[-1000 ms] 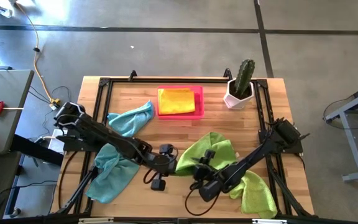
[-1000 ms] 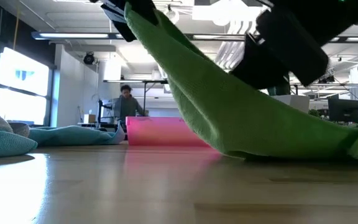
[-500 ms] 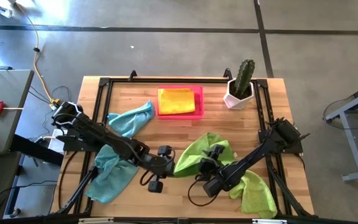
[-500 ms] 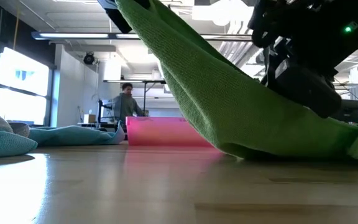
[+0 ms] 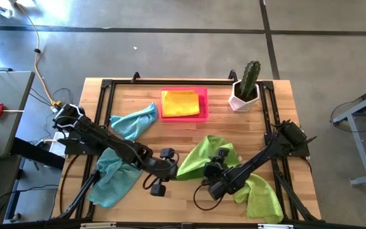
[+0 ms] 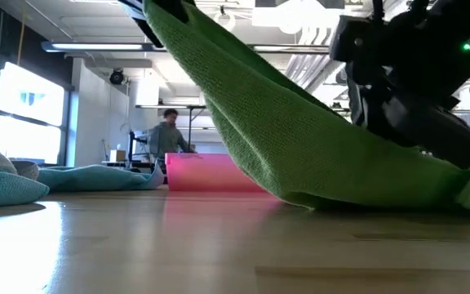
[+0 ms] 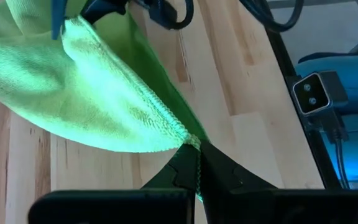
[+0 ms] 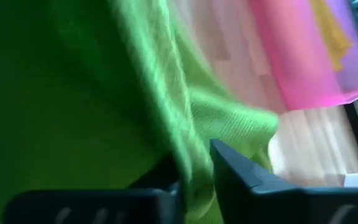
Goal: Fold microfiber towels
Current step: Fold the green microfiber cloth
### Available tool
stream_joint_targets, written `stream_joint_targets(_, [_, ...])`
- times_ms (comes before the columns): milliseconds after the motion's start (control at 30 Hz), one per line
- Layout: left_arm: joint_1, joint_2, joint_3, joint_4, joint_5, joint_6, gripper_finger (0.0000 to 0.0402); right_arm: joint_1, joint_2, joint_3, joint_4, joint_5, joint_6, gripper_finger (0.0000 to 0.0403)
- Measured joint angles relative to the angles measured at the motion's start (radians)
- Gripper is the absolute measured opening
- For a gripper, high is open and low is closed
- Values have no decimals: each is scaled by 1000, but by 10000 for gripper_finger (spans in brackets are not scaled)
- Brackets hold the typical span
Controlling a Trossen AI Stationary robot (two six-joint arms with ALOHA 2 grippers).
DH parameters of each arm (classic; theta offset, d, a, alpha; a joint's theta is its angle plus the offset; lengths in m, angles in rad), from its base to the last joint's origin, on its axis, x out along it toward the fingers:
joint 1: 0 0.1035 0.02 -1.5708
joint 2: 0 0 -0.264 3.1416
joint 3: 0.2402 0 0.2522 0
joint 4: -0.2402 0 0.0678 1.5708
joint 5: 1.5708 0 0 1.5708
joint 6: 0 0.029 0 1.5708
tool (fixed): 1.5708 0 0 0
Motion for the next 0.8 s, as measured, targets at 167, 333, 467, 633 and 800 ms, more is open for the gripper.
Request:
stream_joint_targets(167, [0, 0, 0, -46, -14, 9, 0, -15, -43, 0, 9, -99, -50, 7])
stream_joint_targets(333, [0, -25, 0, -142, -28, 124, 0, -32, -148, 0, 10, -169, -115, 2])
stream_joint_targets(467, [0, -92, 0, -192, -139, 207, 0, -64, -258, 0, 11, -226, -137, 1])
stream_joint_targets(633, [0, -225, 1, -214, -384, 274, 0, -115, -381, 0, 15, -272, -179, 0])
stream_joint_targets(800, [9, -331, 1, -204, -584, 340, 0, -171, -463, 38, -8, -269, -258, 0])
